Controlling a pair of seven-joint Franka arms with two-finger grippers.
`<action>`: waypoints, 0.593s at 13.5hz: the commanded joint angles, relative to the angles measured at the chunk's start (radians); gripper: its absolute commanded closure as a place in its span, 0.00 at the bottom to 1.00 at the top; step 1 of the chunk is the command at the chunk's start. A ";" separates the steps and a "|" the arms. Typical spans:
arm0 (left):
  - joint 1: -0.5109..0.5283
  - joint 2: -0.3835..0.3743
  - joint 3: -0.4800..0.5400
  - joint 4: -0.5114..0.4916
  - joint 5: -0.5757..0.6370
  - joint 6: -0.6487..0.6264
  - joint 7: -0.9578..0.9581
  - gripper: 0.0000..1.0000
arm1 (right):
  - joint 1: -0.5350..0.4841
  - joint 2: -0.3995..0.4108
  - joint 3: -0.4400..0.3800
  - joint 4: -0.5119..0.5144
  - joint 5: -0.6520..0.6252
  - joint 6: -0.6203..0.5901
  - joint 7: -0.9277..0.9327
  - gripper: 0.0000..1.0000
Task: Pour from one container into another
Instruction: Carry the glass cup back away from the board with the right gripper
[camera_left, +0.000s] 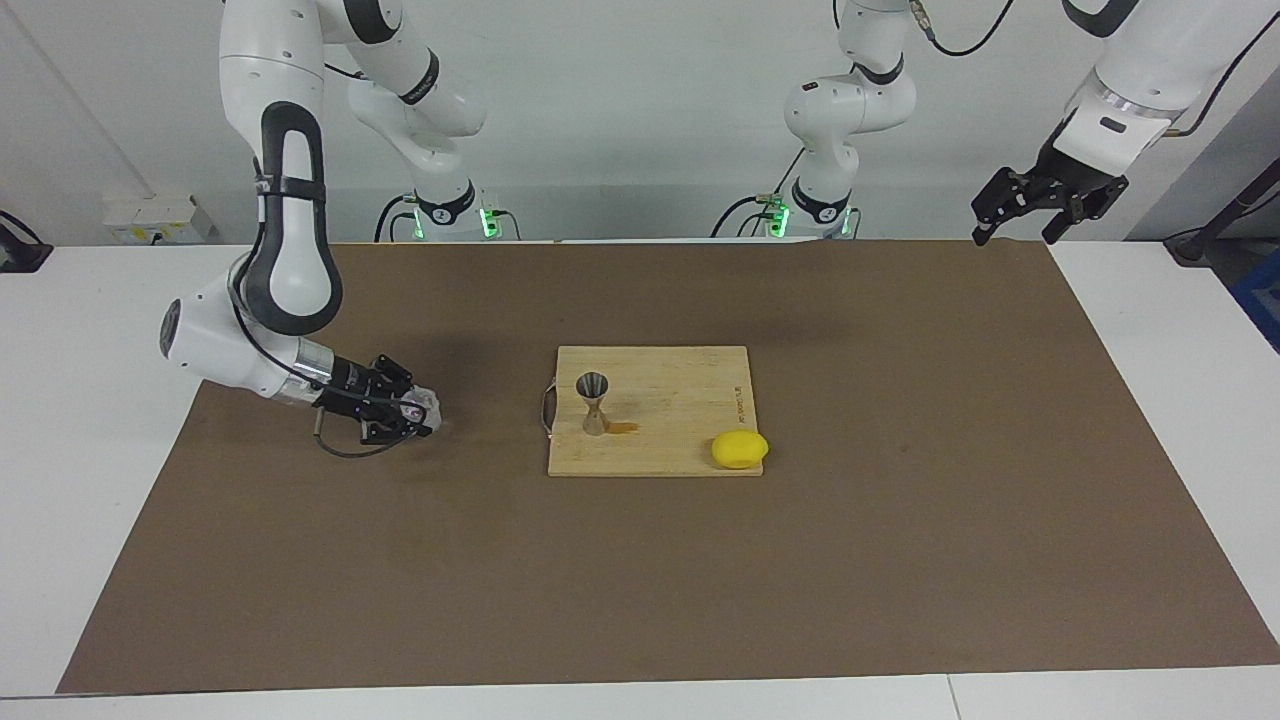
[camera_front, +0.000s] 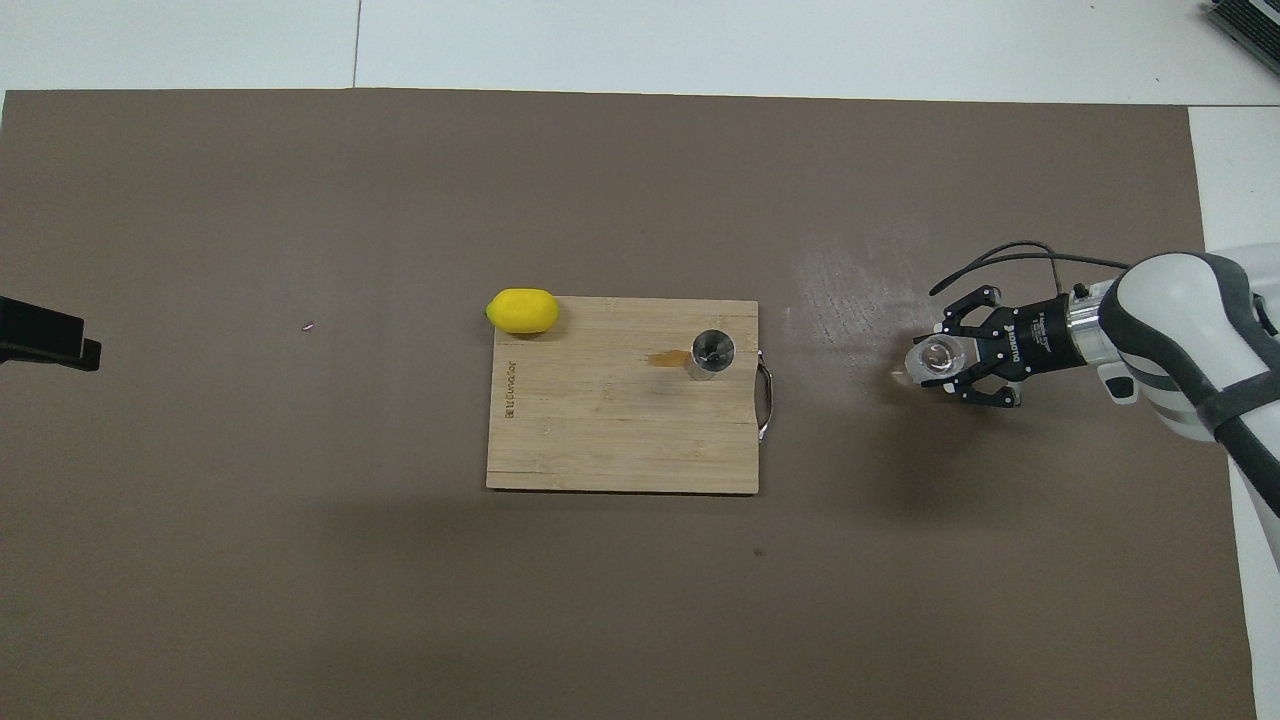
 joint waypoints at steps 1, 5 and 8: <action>-0.007 -0.029 0.003 -0.031 0.008 -0.006 -0.001 0.00 | -0.040 0.029 0.014 0.015 0.041 -0.022 -0.046 1.00; -0.007 -0.029 0.003 -0.031 0.008 -0.006 -0.001 0.00 | -0.053 0.044 0.014 0.014 0.067 -0.022 -0.069 1.00; -0.007 -0.029 0.003 -0.031 0.008 -0.006 -0.001 0.00 | -0.057 0.049 0.012 0.000 0.069 -0.019 -0.103 1.00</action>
